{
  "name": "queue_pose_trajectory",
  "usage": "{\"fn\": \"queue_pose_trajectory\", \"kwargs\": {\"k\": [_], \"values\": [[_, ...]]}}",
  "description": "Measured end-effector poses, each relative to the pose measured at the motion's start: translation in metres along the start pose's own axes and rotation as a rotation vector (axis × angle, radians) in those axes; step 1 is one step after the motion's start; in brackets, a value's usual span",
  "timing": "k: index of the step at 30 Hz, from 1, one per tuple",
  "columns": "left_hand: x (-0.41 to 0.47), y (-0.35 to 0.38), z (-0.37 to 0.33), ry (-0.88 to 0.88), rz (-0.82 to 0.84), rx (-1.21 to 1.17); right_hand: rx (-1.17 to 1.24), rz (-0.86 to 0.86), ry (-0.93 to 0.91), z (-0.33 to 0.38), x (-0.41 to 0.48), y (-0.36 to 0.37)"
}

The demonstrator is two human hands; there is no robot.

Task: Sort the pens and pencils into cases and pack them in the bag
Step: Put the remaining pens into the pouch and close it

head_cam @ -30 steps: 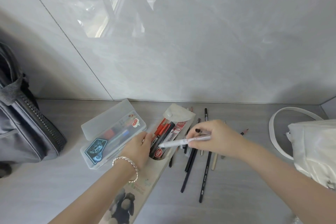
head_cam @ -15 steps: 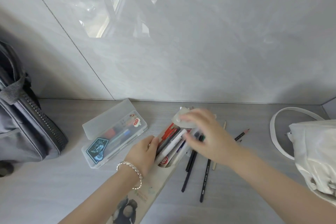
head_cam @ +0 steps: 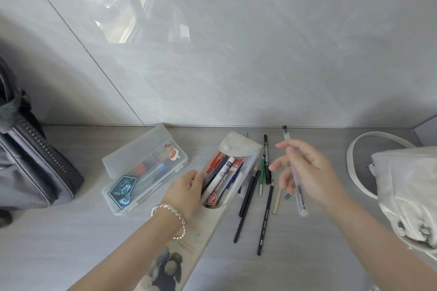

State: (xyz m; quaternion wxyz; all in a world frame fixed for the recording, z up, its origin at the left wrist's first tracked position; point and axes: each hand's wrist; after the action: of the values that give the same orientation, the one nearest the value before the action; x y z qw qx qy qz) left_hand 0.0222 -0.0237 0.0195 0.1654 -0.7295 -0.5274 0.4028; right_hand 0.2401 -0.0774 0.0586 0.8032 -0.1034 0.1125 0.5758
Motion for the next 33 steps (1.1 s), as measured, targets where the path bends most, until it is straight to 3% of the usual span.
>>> {"fn": "queue_pose_trajectory", "kwargs": {"k": [3, 7, 12, 16, 22, 27, 33], "values": [[0.000, 0.002, 0.000, -0.029, -0.010, -0.013, 0.351, 0.160, 0.219, 0.010, -0.004, 0.008], [-0.001, 0.005, -0.002, -0.035, -0.012, -0.028, 0.060, 0.338, 0.257, 0.015, -0.006, 0.018], [-0.006, 0.008, -0.006, -0.007, 0.013, -0.050, -0.224, 0.214, 0.052, 0.006, -0.007, 0.047], [-0.012, 0.009, -0.008, 0.025, 0.046, -0.048, -0.408, 0.227, -0.034, -0.012, -0.013, 0.061], [-0.012, 0.012, -0.002, 0.017, 0.042, -0.048, -0.104, -0.089, -0.139, -0.013, -0.007, 0.053], [-0.012, 0.012, -0.002, 0.031, 0.041, -0.039, -0.182, -0.165, -0.200, -0.028, -0.005, 0.054], [-0.010, 0.010, 0.001, 0.058, 0.023, -0.057, -0.743, -0.036, -0.420, -0.040, -0.005, 0.060]]}}
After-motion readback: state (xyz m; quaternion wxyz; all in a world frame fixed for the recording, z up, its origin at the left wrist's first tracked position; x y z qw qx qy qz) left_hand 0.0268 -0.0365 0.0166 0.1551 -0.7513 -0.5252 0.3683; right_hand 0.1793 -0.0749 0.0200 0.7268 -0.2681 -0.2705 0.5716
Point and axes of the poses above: each hand's wrist, its own x-axis towards the middle knuckle, its own y-axis out of the palm, z = x × y, and after that the axes turned 3 degrees about -z, right-handed
